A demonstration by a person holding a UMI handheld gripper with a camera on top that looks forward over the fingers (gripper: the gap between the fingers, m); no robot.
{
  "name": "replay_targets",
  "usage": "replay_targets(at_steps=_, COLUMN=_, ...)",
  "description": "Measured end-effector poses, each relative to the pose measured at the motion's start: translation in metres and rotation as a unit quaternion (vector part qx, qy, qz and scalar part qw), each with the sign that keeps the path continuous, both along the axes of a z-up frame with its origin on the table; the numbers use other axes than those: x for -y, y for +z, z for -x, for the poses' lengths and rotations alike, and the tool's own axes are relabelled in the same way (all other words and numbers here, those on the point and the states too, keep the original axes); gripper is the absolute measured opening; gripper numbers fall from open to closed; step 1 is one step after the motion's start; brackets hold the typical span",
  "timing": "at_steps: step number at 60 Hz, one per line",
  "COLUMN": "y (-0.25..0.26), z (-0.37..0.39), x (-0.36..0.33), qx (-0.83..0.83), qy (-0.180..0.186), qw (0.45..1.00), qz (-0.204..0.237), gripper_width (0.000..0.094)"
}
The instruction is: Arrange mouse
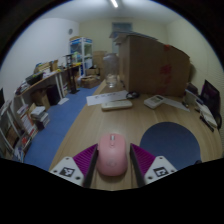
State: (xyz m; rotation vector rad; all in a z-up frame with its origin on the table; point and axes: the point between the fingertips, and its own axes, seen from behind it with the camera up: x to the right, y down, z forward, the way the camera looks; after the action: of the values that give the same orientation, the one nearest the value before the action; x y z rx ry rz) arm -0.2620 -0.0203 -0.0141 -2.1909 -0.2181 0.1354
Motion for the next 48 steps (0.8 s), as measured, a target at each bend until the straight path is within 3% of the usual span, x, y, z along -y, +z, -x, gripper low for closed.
replay_targets(at_steps=3, y=-0.001, z=-0.007, x=-0.004, qx=-0.002, qy=-0.024, qw=1.000, qz=-0.003, gripper_width=0.0511)
replay_targets(at_steps=10, y=-0.002, z=-0.010, x=-0.002, qx=-0.007, qy=-0.046, qw=0.999, qz=0.015, gripper_width=0.0432)
replay_targets(at_steps=11, y=-0.002, z=-0.009, x=-0.002, qx=-0.007, qy=-0.047, qw=0.999, qz=0.021, gripper_width=0.0377)
replay_targets(at_steps=18, y=0.013, z=0.003, x=0.002, qx=-0.020, qy=-0.021, qw=0.999, qz=0.037, gripper_width=0.0315)
replay_targets(at_steps=22, y=0.070, z=0.015, x=0.001, qx=-0.034, qy=0.015, qw=0.999, qz=-0.009, gripper_width=0.0303)
replay_targets(at_steps=26, y=0.158, z=0.005, x=-0.010, qx=-0.026, qy=0.029, qw=0.995, qz=-0.096, gripper_width=0.0303)
replay_targets(at_steps=30, y=0.230, z=-0.026, x=-0.022, qx=-0.024, qy=0.016, qw=0.986, qz=-0.162, gripper_width=0.0302)
replay_targets(at_steps=34, y=0.257, z=-0.072, x=-0.032, qx=-0.031, qy=-0.010, qw=0.982, qz=-0.187, gripper_width=0.0299)
replay_targets(at_steps=40, y=0.219, z=-0.142, x=-0.048, qx=-0.009, qy=-0.049, qw=0.986, qz=-0.161, gripper_width=0.0300)
replay_targets(at_steps=48, y=0.089, z=-0.186, x=-0.043, qx=0.004, qy=-0.070, qw=0.996, qz=-0.050, gripper_width=0.0300)
